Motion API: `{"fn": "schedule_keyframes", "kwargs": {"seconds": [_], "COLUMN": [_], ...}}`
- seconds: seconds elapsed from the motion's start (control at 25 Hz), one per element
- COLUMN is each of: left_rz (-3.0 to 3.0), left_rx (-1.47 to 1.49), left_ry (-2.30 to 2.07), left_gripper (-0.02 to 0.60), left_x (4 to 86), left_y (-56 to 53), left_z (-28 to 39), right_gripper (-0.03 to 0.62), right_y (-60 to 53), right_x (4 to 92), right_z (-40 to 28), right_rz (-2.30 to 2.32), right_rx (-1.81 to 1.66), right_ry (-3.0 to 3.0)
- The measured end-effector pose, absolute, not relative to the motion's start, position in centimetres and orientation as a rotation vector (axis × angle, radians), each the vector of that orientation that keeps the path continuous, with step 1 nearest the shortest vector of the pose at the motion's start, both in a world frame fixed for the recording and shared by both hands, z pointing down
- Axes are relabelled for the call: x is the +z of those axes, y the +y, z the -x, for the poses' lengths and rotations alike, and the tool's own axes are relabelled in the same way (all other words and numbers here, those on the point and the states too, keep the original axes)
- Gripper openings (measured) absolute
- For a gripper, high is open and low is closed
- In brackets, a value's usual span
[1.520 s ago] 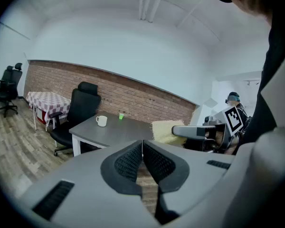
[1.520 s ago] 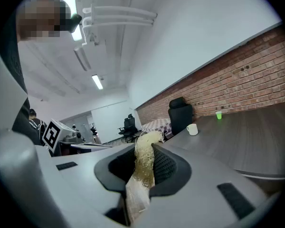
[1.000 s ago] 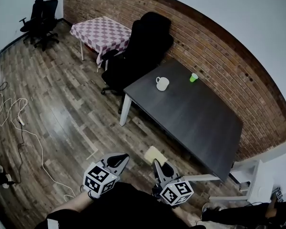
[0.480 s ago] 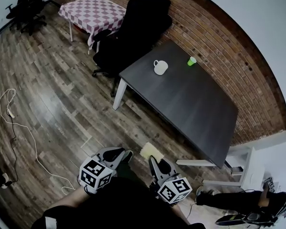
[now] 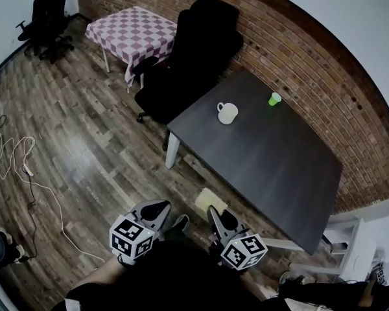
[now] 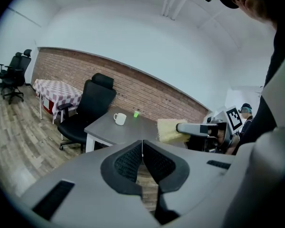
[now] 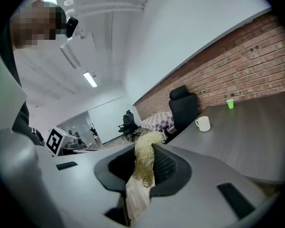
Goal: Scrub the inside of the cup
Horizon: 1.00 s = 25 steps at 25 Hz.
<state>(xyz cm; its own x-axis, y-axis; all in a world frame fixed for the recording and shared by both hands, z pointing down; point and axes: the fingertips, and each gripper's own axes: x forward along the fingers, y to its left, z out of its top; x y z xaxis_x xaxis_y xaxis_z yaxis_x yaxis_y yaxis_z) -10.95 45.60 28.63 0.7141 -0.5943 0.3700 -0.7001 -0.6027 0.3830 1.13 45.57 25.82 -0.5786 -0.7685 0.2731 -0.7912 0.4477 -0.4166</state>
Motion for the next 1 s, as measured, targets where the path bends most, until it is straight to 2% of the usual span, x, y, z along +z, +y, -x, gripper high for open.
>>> {"fn": "schedule_keyframes", "kwargs": {"seconds": [0.48,1.0], "left_rz": [-2.452,-2.513], "left_rx": [0.307,0.374], "left_ry": [-0.948,-0.778], "left_gripper": [0.022,0.021], "left_x": [28.0,29.6], "left_y": [29.3,15.1], "left_z": [0.5,-2.1], "right_gripper": [0.083,0.083], "right_y": [28.9,16.8], "right_x": [26.5,28.6], "right_z": [-10.1,-13.8], "right_rz": [-1.406,-1.645], "right_rx": [0.849,0.903], "right_ry": [-2.615,-2.506]}}
